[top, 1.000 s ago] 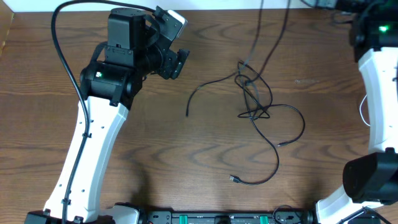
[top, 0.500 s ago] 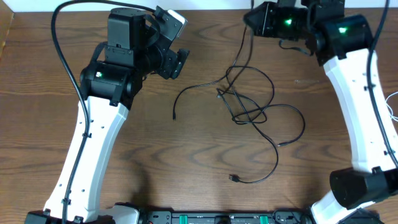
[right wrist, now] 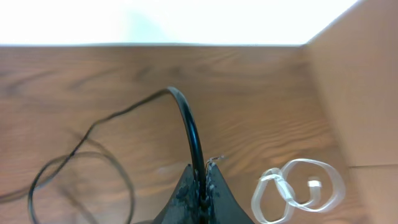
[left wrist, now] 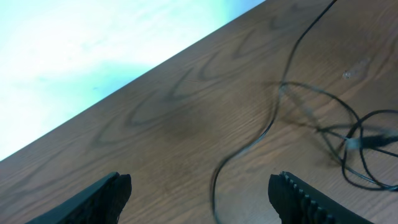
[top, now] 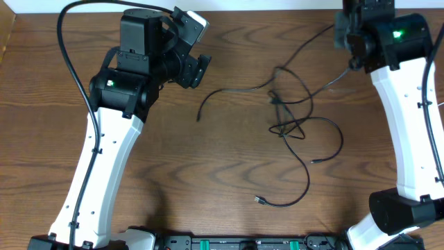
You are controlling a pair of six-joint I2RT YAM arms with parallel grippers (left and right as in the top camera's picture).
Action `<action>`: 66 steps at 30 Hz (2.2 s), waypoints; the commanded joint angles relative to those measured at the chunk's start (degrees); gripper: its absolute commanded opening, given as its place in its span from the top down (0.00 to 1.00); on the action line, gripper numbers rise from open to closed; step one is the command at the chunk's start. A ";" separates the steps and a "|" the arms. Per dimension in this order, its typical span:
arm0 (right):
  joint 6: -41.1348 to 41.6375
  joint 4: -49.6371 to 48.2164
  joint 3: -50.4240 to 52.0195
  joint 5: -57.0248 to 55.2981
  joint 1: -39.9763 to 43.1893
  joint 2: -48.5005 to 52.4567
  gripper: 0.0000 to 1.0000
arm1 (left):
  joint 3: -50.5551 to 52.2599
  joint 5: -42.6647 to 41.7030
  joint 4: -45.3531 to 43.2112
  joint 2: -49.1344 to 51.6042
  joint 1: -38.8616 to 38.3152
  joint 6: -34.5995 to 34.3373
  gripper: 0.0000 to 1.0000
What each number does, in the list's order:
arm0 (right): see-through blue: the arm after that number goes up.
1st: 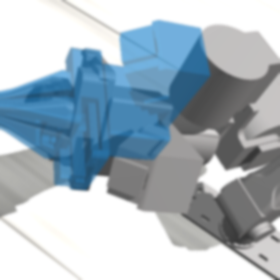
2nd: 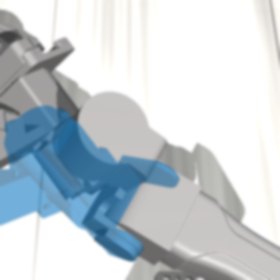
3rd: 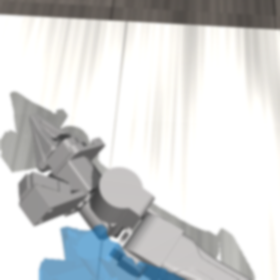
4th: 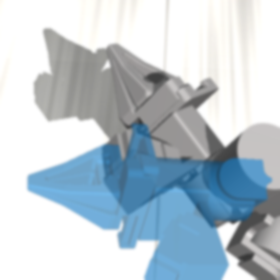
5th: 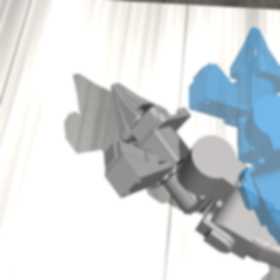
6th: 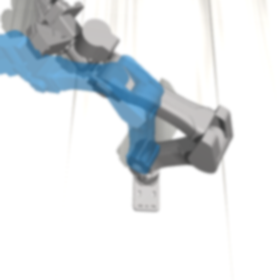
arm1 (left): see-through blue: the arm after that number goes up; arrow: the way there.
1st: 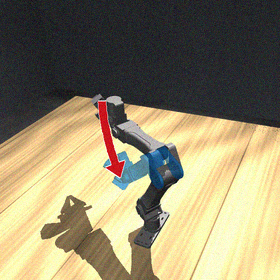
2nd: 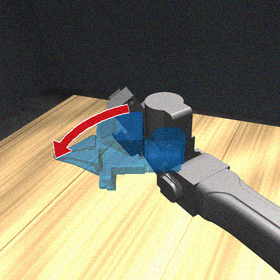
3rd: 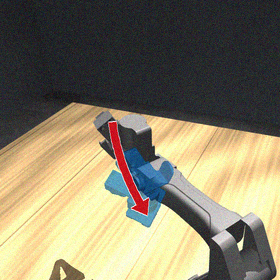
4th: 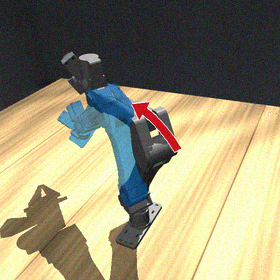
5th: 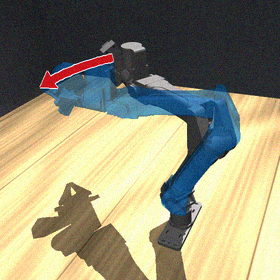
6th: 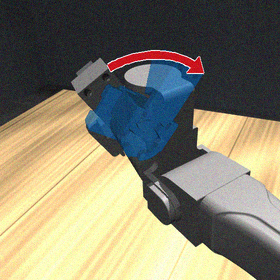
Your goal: Untangle cables
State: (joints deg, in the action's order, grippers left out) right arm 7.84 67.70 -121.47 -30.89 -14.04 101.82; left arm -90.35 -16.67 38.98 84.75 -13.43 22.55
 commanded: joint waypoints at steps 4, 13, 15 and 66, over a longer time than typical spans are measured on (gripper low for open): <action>-4.17 0.57 -12.35 -19.74 0.09 -0.35 0.99 | -0.20 -0.92 0.00 -0.09 0.24 0.31 0.24; -5.14 3.54 -25.77 -21.66 -5.49 -0.35 0.99 | -0.20 -0.94 -0.07 -0.09 0.24 0.33 0.24; -6.51 2.21 -26.08 -21.73 -8.66 -0.33 0.99 | -0.20 -0.94 -0.09 -0.09 0.24 0.33 0.24; 5.27 19.93 -26.40 6.40 -9.18 22.56 0.99 | -0.20 -5.44 0.37 -0.09 0.24 0.35 0.24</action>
State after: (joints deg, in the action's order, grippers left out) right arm 14.00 87.79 -145.99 -24.43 -22.17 132.70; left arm -90.35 -21.15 39.22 84.75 -13.43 22.55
